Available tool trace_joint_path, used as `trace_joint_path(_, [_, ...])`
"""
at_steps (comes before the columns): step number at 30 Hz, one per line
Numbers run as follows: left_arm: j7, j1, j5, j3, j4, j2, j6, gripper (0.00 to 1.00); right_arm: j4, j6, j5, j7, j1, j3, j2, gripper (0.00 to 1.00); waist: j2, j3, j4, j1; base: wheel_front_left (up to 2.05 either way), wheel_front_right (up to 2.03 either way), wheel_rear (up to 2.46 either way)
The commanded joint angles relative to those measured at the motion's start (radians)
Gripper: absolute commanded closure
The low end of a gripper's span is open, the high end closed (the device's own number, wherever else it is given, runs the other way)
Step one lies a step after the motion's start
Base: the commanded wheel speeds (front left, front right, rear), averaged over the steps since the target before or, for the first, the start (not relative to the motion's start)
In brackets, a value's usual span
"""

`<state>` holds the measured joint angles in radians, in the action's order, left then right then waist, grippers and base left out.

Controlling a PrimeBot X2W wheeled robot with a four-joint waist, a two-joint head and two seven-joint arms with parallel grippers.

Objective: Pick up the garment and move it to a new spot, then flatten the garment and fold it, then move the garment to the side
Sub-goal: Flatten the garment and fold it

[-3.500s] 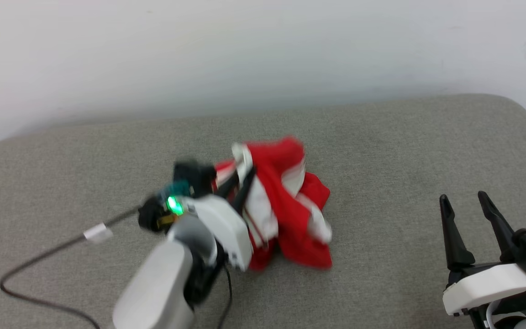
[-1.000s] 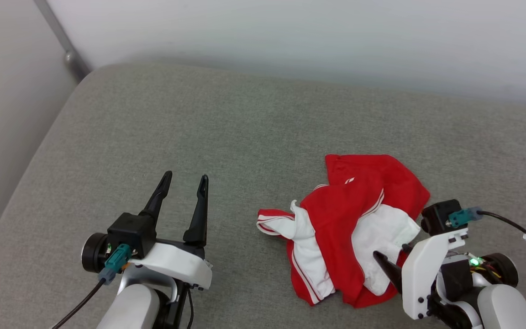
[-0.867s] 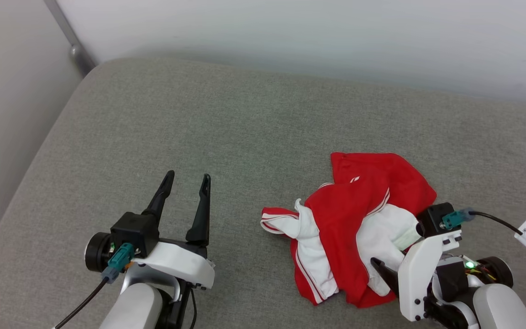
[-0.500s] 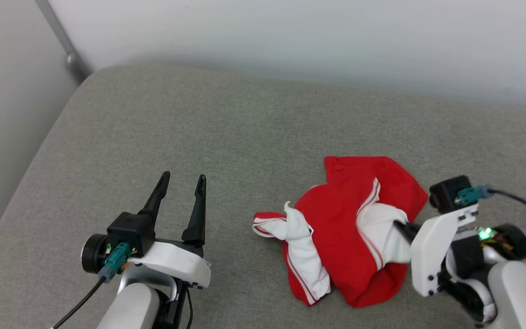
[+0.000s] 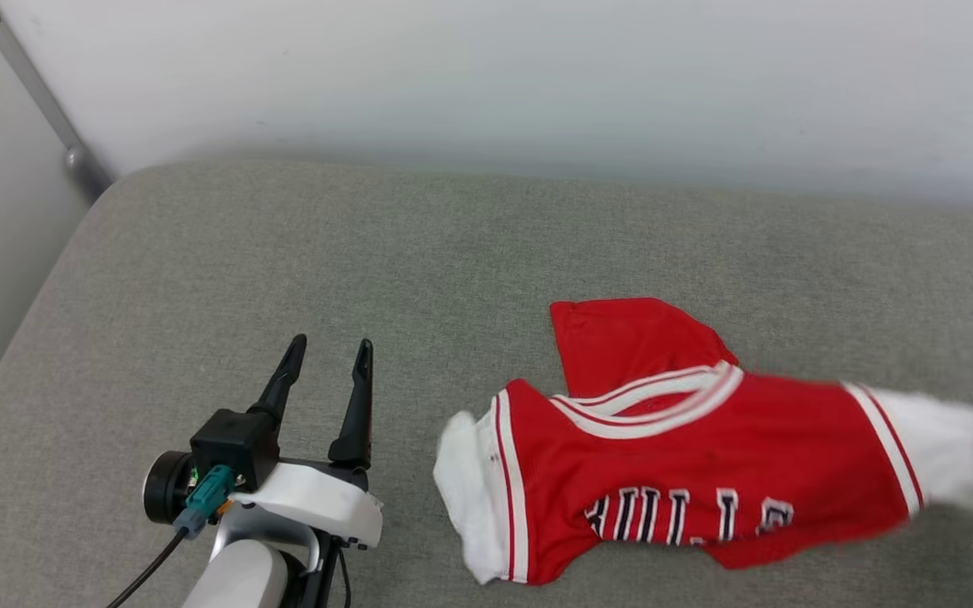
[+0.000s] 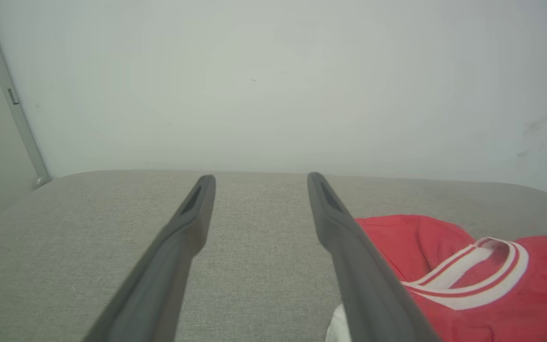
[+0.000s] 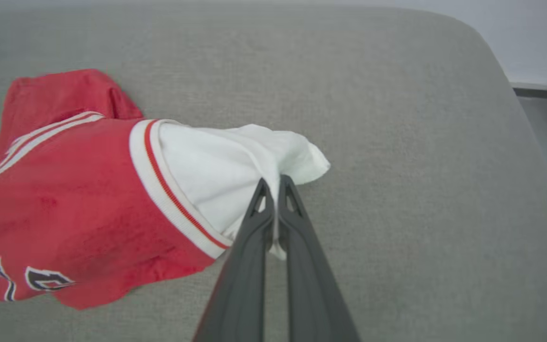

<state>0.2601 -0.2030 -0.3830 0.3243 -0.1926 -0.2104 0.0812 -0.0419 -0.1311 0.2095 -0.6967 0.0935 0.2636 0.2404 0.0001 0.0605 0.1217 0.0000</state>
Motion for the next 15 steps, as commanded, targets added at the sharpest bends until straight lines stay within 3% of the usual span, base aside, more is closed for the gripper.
trace_joint_path(1, [0.006,0.012,-0.007,-0.002,0.003,-0.007,0.006,0.0,0.016,0.001,0.002,-0.006,-0.04,0.033,-0.031,1.0,-0.0001,0.0,-0.003,0.0,0.0,0.0,0.0])
trace_joint_path(6, [-0.003,0.014,-0.01,-0.004,0.005,-0.013,0.011,0.0,0.156,0.001,-0.015,0.068,-0.124,0.148,-0.105,0.99,-0.0001,0.008,-0.014,0.0,0.0,0.0,0.0])
trace_joint_path(7, [-0.005,0.016,-0.012,-0.006,0.006,-0.016,0.013,0.0,0.189,0.001,-0.011,0.092,-0.124,0.153,-0.118,0.66,-0.0001,0.01,-0.017,0.0,0.0,0.0,0.0])
trace_joint_path(8, [-0.006,0.019,-0.014,-0.007,0.006,-0.019,0.014,0.0,0.218,0.001,-0.01,0.118,-0.123,0.153,-0.127,0.52,-0.0001,0.01,-0.02,0.0,0.0,0.0,0.0])
trace_joint_path(9, [-0.007,0.021,-0.015,-0.009,0.007,-0.021,0.016,0.0,0.241,0.001,-0.009,0.146,-0.117,0.149,-0.13,0.0,-0.0001,0.009,-0.023,0.0,0.0,0.0,0.0])
trace_joint_path(15, [-0.016,0.04,-0.022,-0.017,0.014,-0.035,0.028,0.0,0.27,0.001,-0.02,0.389,-0.076,0.14,-0.128,0.0,-0.0001,-0.005,-0.038,0.0,0.0,0.0,0.0])
